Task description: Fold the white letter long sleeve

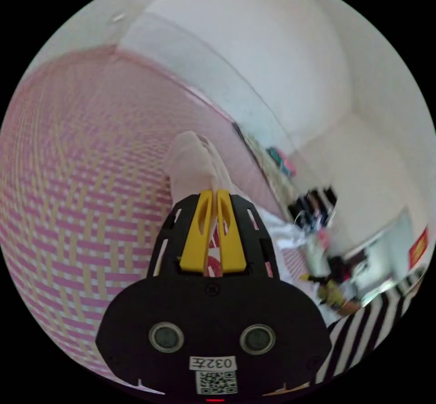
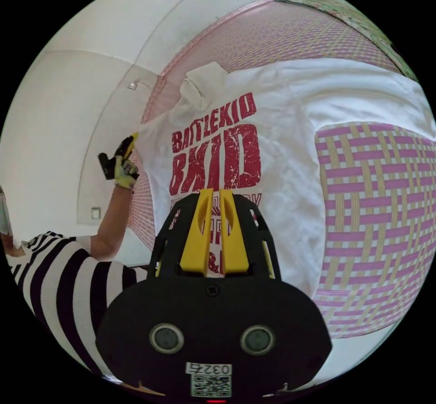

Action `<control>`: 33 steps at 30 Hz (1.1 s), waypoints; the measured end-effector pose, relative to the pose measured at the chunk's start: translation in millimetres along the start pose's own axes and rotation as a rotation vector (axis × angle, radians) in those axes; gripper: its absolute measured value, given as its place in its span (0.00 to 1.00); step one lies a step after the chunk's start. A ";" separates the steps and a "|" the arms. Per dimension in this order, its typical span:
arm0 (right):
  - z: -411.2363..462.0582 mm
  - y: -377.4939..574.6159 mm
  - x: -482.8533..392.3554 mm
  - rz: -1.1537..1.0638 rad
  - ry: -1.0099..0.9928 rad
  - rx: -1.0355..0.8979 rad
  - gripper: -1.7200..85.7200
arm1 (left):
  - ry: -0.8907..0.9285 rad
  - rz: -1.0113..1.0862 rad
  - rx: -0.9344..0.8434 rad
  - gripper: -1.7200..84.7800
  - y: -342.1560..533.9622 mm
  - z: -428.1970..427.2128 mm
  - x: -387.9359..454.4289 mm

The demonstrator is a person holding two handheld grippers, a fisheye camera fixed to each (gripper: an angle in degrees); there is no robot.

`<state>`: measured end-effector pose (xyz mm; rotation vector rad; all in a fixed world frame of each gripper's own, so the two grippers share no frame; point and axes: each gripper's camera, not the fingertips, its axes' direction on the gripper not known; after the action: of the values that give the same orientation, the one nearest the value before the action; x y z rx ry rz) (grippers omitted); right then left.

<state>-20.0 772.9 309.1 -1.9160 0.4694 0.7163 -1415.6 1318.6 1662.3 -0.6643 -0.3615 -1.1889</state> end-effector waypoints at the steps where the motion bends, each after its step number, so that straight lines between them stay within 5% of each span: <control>1: 0.7 -1.0 1.8 0.001 0.005 -0.004 0.05 | -0.030 0.091 -0.029 0.00 1.0 7.4 30.7; 6: -0.7 -16.7 24.3 0.067 -0.048 -0.002 0.06 | -0.073 0.478 -0.333 0.01 74.6 131.7 200.8; 10: -11.6 -31.7 26.2 0.038 -0.054 -0.003 0.06 | 0.090 0.478 -0.534 0.01 112.3 177.8 217.1; 14: -24.7 -38.2 31.0 0.018 -0.053 0.017 0.06 | 0.110 0.300 -0.360 0.01 76.0 139.1 156.4; 21: -16.5 -35.9 43.3 0.067 -0.072 0.010 0.06 | 0.354 -0.554 -0.283 0.11 -0.4 148.6 -106.8; 30: -12.3 -40.4 50.3 0.107 -0.050 -0.009 0.06 | 0.368 -0.742 -0.175 0.14 -28.5 190.4 -187.1; 33: -11.9 -43.7 50.5 0.110 -0.050 -0.015 0.06 | 0.417 -0.713 -0.173 0.06 -37.4 210.4 -191.8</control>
<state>47.5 780.3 309.1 -1.8926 0.5428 0.8399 -1500.2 1586.9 1719.9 -0.4195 -0.1375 -2.0142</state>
